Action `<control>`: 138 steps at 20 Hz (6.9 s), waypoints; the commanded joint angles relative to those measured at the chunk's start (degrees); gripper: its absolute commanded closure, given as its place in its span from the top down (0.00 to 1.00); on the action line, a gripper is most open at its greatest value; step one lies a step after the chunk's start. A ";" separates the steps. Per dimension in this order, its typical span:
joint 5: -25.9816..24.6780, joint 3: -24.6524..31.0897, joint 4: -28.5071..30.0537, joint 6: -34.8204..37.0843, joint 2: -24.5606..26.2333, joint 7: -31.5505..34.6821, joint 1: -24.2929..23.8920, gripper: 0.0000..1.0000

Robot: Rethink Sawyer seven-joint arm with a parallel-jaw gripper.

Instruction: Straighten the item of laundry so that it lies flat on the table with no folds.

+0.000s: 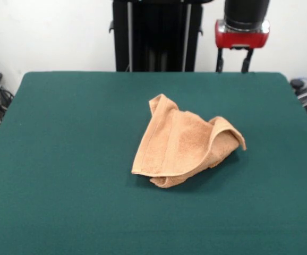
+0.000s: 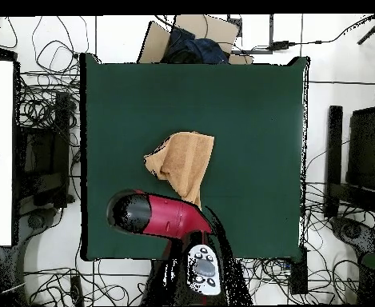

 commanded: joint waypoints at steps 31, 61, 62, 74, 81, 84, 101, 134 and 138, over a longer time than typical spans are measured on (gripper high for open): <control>2.87 2.35 -18.83 8.90 11.89 11.74 1.55 1.00; 4.46 9.62 -17.72 0.24 19.57 9.24 -4.75 1.00; 4.42 9.53 -17.75 0.29 19.50 9.42 -4.68 1.00; 4.68 8.65 -17.25 0.88 18.18 10.91 -3.97 1.00; 4.38 6.46 -17.43 2.93 16.27 12.17 -2.06 1.00; 3.47 2.37 -20.75 10.78 13.40 13.58 1.02 1.00; 4.61 3.08 -27.16 16.75 16.77 10.98 -0.51 1.00; 6.53 6.94 -19.58 3.66 18.37 11.24 -2.98 1.00; 6.33 6.94 -19.51 3.61 18.40 10.59 -3.17 1.00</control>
